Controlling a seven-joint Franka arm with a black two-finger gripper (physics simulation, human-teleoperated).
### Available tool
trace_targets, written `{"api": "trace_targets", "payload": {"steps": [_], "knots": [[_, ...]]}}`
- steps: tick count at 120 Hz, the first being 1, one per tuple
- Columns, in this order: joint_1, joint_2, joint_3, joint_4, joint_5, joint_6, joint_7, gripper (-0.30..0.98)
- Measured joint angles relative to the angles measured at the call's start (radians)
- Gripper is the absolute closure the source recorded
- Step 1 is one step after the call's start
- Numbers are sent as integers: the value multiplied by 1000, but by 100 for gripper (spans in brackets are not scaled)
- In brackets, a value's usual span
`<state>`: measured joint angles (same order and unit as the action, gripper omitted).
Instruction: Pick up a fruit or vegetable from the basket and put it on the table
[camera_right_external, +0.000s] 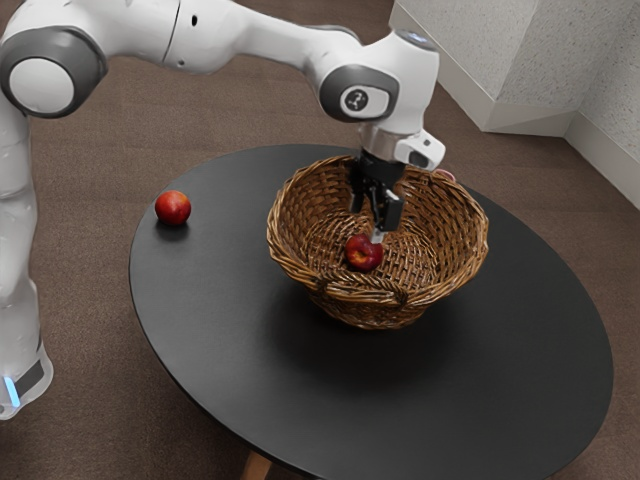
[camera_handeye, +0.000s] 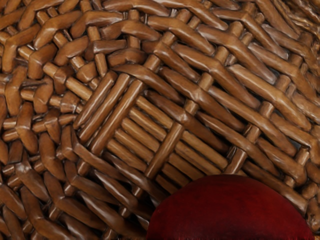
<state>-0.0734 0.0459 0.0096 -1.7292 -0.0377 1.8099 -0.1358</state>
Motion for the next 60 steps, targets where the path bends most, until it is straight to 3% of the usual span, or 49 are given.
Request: {"api": "trace_targets", "payload": {"steps": [60], "knots": [[-10,21,-11,-4,-26,21,6,0]]}}
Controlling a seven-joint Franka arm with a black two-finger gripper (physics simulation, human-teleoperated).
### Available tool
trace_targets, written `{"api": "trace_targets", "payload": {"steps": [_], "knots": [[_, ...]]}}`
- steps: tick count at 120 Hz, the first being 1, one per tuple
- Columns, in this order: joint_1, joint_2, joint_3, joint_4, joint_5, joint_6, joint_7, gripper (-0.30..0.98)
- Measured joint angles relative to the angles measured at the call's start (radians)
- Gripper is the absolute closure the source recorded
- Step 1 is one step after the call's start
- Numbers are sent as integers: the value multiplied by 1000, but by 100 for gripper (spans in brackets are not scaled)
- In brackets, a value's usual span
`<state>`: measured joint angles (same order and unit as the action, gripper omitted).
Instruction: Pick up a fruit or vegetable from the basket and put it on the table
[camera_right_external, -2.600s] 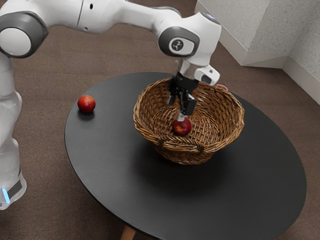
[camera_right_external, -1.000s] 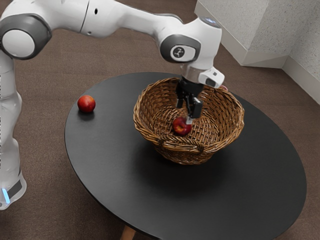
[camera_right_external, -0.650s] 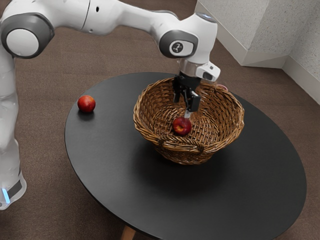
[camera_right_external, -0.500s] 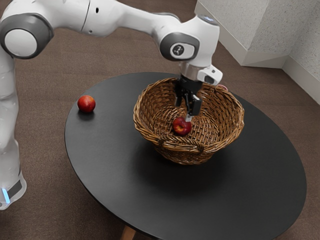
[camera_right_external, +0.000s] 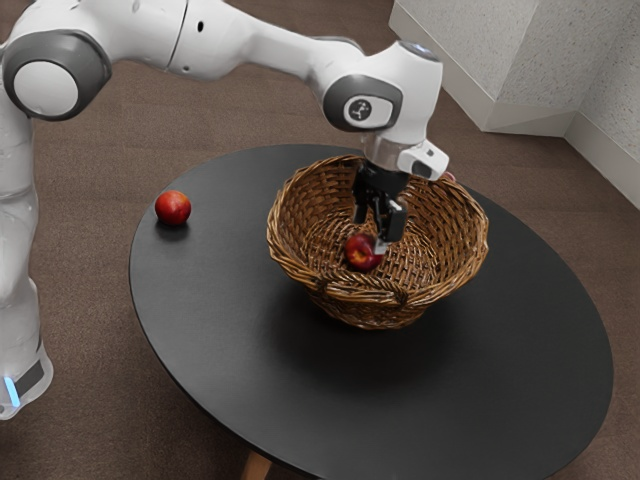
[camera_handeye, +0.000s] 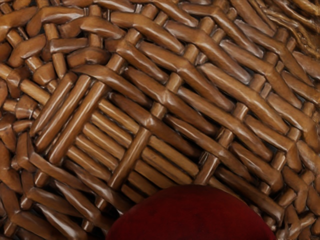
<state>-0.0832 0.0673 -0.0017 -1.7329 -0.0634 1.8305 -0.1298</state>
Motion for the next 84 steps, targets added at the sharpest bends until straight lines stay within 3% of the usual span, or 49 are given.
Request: {"api": "trace_targets", "payload": {"steps": [84], "knots": [[-1,32,-3,-14,-26,5,3,0]]}}
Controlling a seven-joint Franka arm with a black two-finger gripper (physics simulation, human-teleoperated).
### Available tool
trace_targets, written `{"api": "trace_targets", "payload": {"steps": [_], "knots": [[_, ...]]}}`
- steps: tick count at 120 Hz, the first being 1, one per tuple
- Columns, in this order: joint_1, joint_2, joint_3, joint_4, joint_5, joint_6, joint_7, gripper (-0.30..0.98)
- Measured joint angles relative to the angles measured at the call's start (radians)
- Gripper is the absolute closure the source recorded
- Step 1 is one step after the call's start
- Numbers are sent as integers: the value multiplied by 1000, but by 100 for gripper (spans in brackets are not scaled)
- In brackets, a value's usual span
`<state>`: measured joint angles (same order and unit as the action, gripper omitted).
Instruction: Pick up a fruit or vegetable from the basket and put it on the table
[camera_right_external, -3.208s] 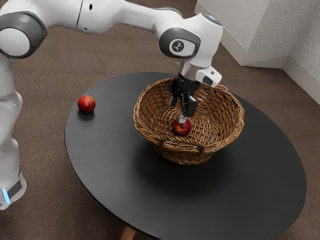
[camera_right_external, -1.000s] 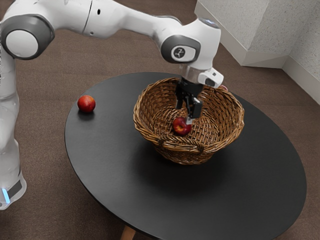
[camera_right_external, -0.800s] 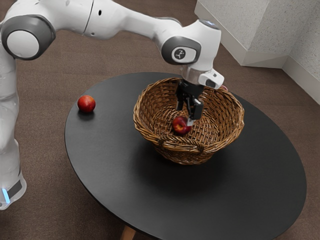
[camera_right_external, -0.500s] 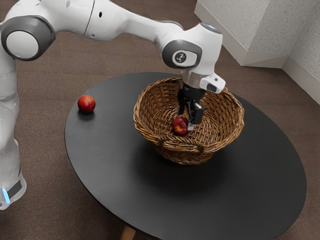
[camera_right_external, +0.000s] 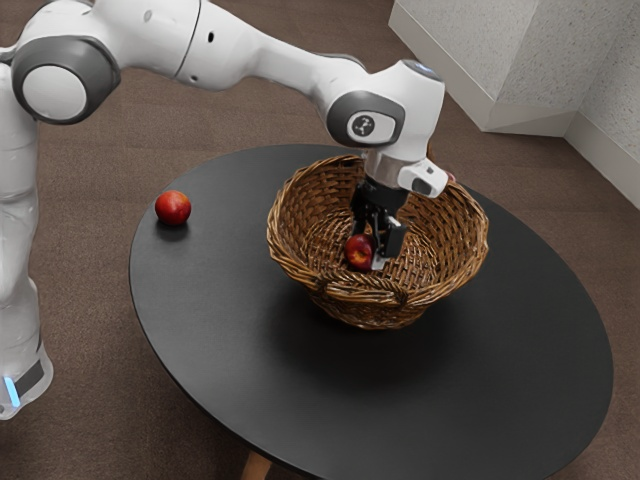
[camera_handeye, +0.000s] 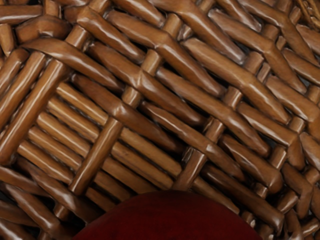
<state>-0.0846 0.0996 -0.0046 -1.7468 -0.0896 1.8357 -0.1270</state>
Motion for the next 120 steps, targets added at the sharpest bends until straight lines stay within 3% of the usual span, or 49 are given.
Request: {"api": "trace_targets", "payload": {"steps": [19,42,52,67,75,100,113,114,120], "knots": [[-1,-1,0,1,2,0,-2,26],[-2,-8,1,14,15,1,-7,30],[-1,-44,-8,91,46,-20,-4,33],[79,-54,-175,203,118,-12,-10,39],[14,-53,-234,226,151,-9,-18,38],[-377,-19,-322,205,198,10,-59,33],[-333,1,-325,178,195,32,-81,34],[-356,-14,-279,177,188,20,-78,35],[-239,1,-303,172,188,30,-87,32]]}}
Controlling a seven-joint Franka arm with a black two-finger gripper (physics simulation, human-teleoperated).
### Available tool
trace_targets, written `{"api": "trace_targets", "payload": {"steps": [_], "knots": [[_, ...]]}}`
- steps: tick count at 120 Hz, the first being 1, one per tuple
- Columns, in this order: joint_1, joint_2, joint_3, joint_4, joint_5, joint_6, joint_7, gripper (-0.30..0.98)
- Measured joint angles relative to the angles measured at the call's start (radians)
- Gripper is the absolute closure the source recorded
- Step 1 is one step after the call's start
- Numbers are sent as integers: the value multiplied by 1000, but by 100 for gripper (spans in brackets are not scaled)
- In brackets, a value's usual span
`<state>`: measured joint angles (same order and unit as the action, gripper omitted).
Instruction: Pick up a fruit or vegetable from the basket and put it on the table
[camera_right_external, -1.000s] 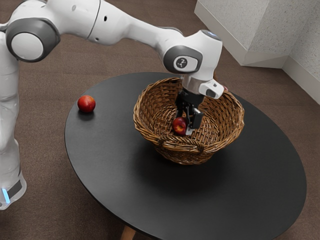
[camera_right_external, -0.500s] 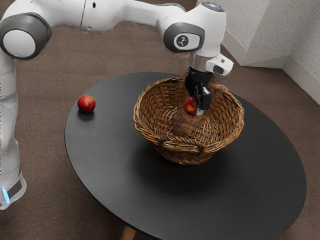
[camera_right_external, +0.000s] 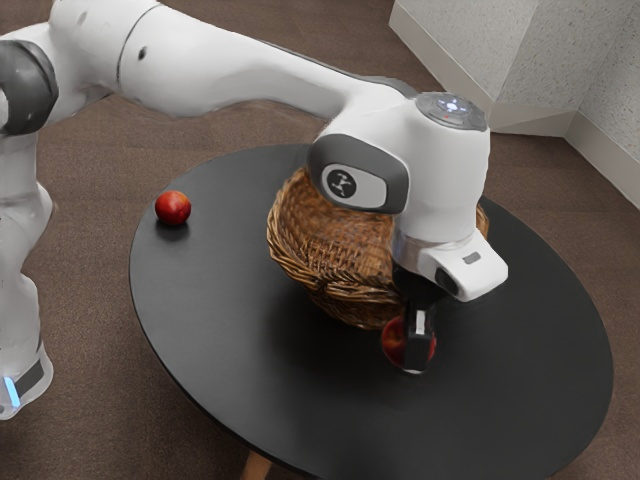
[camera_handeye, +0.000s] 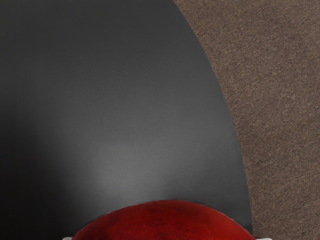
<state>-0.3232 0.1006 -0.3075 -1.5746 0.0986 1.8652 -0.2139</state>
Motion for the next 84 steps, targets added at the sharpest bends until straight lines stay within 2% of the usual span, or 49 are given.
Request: {"api": "trace_targets", "payload": {"steps": [5,23,40,50,66,76,80,84], "knots": [[23,7,-8,-5,-3,7,-7,33],[-49,14,-14,-16,-12,30,-28,31],[-39,26,9,-56,-28,54,-44,31],[-37,34,13,-61,-40,62,-49,16],[-40,36,26,-64,-50,70,-54,6],[-9,-15,52,-50,63,72,-8,4],[-10,-34,92,-47,100,73,29,21],[-12,-43,139,-52,128,73,64,18]]}}
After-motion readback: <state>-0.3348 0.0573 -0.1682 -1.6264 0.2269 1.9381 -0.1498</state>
